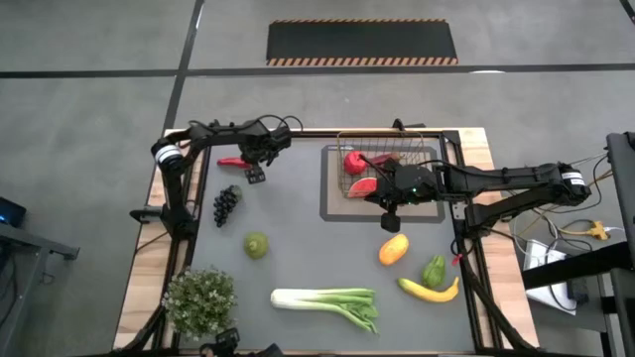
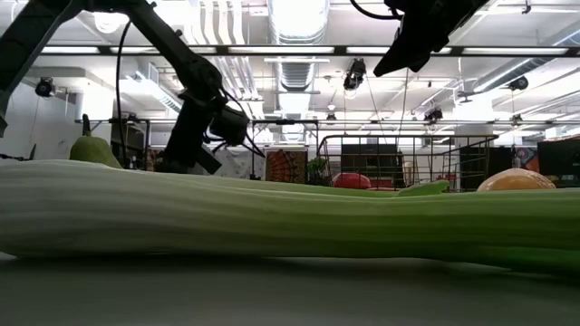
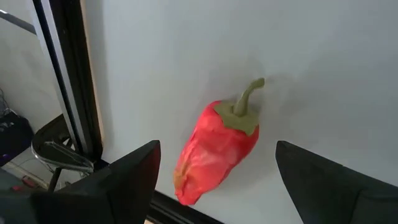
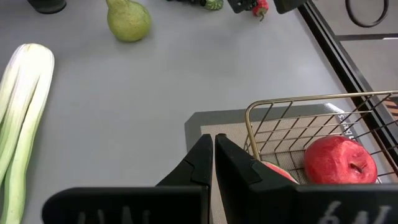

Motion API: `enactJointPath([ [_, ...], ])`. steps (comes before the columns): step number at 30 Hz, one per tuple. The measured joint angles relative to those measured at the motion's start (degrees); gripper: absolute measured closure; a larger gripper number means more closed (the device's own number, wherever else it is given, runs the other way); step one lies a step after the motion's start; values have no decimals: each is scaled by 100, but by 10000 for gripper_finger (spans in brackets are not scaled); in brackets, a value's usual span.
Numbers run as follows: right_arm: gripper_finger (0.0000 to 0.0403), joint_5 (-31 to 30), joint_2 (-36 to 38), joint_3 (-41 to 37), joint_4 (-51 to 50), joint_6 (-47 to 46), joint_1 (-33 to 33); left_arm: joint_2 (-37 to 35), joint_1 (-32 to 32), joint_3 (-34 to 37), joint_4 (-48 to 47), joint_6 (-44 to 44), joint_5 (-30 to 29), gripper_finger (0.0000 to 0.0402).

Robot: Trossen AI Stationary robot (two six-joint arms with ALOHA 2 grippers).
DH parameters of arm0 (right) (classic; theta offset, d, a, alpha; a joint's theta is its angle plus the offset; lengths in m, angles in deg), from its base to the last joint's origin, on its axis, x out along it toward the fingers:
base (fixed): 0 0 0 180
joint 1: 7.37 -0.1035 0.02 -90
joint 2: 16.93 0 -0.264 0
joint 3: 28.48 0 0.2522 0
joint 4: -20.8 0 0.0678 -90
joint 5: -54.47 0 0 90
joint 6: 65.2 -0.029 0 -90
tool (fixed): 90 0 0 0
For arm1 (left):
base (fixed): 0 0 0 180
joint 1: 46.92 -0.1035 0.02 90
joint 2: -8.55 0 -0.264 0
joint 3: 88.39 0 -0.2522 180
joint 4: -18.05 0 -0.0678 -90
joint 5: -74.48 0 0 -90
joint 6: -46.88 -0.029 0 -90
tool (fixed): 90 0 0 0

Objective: Build produce basket
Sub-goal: Put the chili pepper into the wire basket

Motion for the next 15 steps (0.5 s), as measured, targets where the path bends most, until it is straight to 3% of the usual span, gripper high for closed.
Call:
enactJointPath([
  [8,394,0,0,0,0,-2,0,77,0,18,59,-7,-80,113],
  [15,394,0,0,0,0,-39,0,77,-2,76,104,-7,-80,174],
])
